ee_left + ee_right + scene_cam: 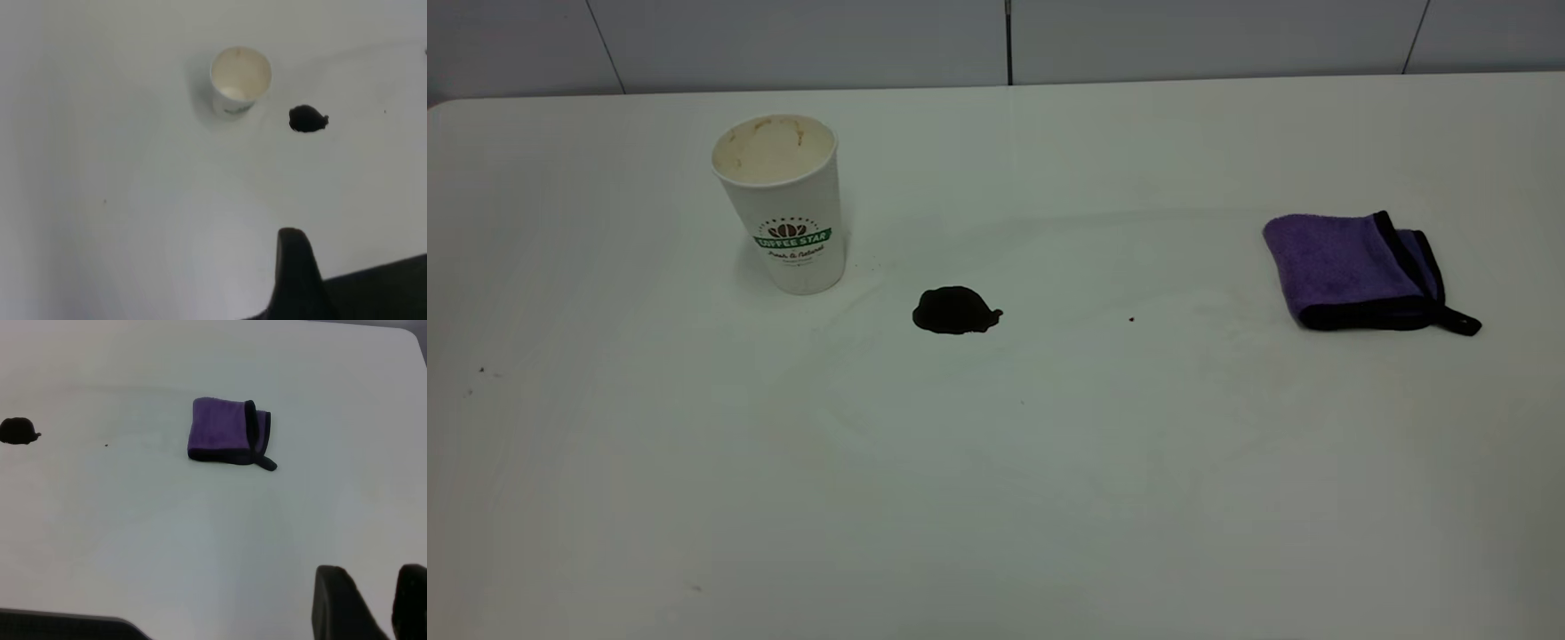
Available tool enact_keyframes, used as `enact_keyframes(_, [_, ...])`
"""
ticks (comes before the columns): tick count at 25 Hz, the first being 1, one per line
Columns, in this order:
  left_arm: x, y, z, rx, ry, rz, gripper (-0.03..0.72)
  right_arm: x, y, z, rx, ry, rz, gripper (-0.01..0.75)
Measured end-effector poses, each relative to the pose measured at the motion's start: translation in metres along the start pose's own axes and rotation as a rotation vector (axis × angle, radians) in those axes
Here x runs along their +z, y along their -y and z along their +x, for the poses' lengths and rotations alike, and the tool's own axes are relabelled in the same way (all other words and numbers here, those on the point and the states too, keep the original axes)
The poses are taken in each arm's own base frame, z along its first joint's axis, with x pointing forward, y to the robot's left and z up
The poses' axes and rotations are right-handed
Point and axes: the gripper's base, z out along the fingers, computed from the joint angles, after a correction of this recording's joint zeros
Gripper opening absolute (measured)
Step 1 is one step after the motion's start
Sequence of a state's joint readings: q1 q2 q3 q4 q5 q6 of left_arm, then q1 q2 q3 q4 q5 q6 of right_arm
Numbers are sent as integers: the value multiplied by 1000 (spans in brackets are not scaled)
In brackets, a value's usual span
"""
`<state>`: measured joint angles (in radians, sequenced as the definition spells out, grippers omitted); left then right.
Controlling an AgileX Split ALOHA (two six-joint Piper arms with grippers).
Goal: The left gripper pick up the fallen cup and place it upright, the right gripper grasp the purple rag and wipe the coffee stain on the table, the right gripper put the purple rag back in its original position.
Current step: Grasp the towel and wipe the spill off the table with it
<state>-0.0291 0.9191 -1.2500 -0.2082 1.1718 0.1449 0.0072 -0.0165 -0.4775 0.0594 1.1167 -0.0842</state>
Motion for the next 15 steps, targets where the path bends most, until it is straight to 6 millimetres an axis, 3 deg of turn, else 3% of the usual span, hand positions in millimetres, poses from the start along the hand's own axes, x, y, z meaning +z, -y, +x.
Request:
enact_keyframes(9, [29, -2, 128, -4, -123, -77, 503, 0, 0, 0, 0, 0, 0, 239])
enact_keyframes(15, [47, -3, 183, 4, -113, -111, 503, 0, 0, 0, 0, 0, 0, 239])
